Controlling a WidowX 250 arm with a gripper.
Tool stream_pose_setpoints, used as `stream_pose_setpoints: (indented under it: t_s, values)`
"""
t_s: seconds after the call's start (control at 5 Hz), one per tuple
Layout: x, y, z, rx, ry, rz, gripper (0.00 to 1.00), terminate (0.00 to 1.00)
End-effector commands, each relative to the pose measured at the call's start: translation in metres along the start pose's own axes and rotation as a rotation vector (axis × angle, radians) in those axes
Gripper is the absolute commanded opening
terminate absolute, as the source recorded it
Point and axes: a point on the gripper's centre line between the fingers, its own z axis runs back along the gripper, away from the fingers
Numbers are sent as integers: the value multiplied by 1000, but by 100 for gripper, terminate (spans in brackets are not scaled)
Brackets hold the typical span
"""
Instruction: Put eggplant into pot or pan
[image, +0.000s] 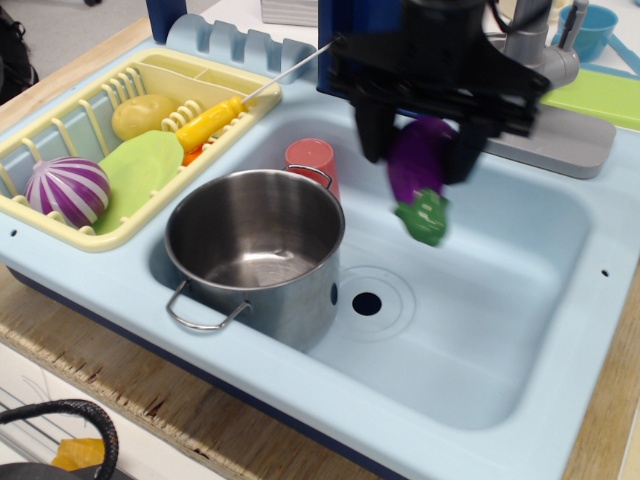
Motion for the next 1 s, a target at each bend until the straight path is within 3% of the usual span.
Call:
stream_pose_setpoints:
  t_s: [0.0,0.2,0.4,0.6,0.8]
  values:
    - [-4,37,36,70,-51,76,0,0]
    - [-17,56,33,99,-19,133,0,0]
    - [-25,66,26,88,-52,161,0,0]
    - [-25,66,26,88,-52,161,100,0]
    - [-25,66,26,88,-52,161,100,100]
